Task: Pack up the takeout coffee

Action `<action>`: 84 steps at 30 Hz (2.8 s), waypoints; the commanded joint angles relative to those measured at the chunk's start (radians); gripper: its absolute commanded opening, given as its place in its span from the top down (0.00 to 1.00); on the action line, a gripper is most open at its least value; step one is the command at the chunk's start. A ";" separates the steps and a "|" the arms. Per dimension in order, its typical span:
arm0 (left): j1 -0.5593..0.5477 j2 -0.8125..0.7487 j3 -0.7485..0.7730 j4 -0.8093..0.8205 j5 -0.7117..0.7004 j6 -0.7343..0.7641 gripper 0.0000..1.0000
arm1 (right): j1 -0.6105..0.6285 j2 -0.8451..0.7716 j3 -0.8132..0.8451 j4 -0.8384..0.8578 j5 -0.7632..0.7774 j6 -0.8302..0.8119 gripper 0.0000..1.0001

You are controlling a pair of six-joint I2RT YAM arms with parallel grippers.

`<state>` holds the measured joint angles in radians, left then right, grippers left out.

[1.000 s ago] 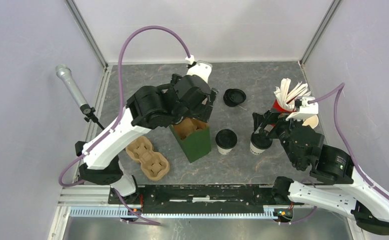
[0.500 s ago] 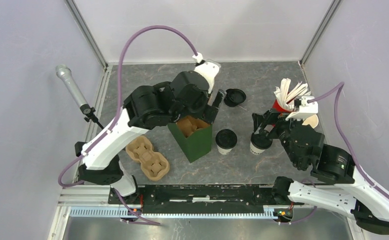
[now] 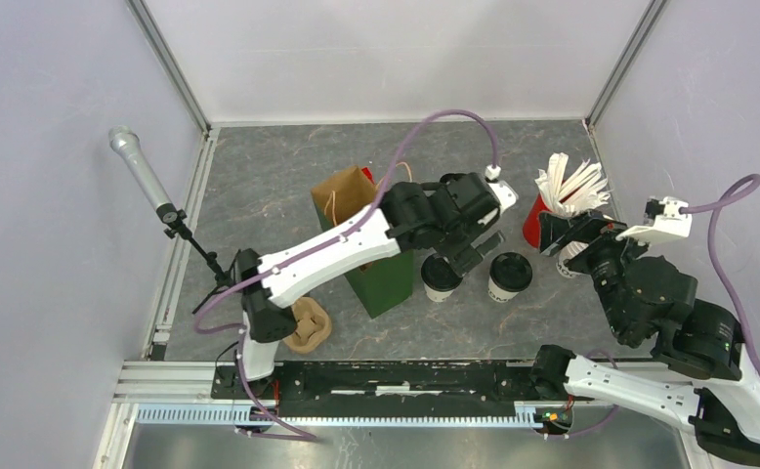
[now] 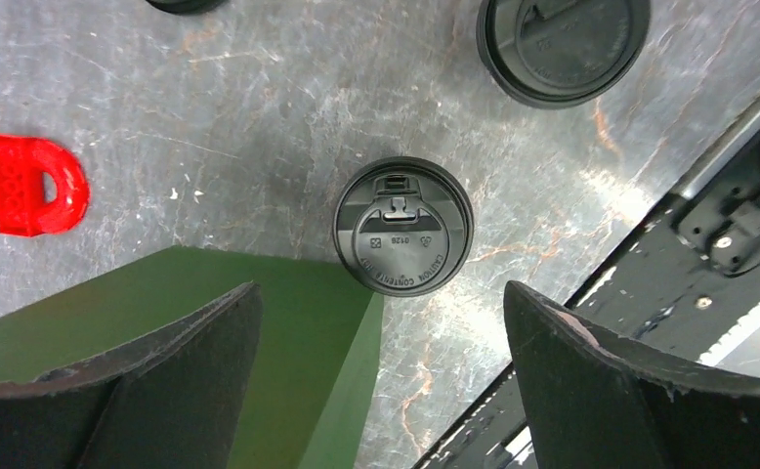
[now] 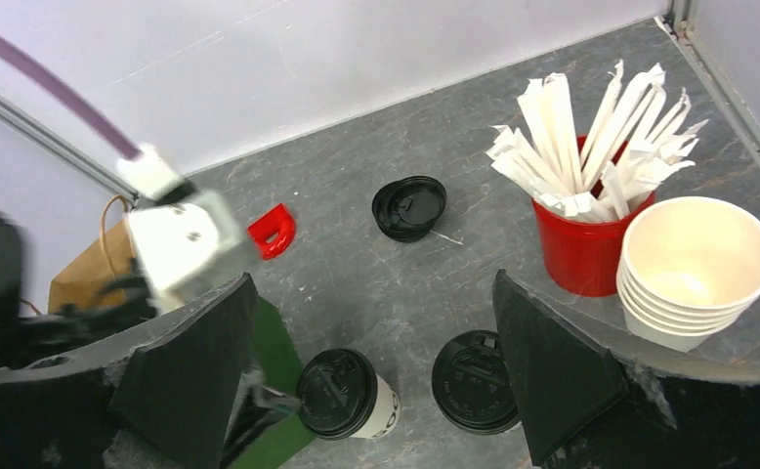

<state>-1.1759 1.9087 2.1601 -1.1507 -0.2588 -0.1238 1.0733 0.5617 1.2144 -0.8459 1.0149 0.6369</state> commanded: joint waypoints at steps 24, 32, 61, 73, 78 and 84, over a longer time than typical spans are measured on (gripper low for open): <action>0.059 0.214 -0.068 -0.007 0.186 0.146 0.00 | -0.001 0.008 0.050 -0.046 0.059 0.004 0.02; 0.059 0.236 -0.079 -0.014 0.174 0.140 0.01 | -0.001 0.017 0.056 -0.035 0.063 -0.035 0.02; 0.057 0.179 0.094 -0.117 0.219 0.016 0.26 | -0.001 0.043 0.029 -0.071 0.016 0.012 0.02; 0.057 0.053 0.347 -0.196 0.143 -0.119 0.31 | -0.001 0.005 -0.064 0.081 -0.105 -0.054 0.02; 0.058 -0.113 0.286 -0.054 0.082 -0.150 0.35 | -0.001 -0.045 -0.183 0.242 -0.196 -0.149 0.02; 0.058 -0.272 0.219 0.053 -0.021 -0.181 0.35 | -0.001 0.010 -0.207 0.327 -0.325 -0.165 0.02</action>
<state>-1.1149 1.7248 2.4096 -1.2041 -0.1795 -0.2420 1.0721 0.5400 1.0142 -0.6464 0.7925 0.4957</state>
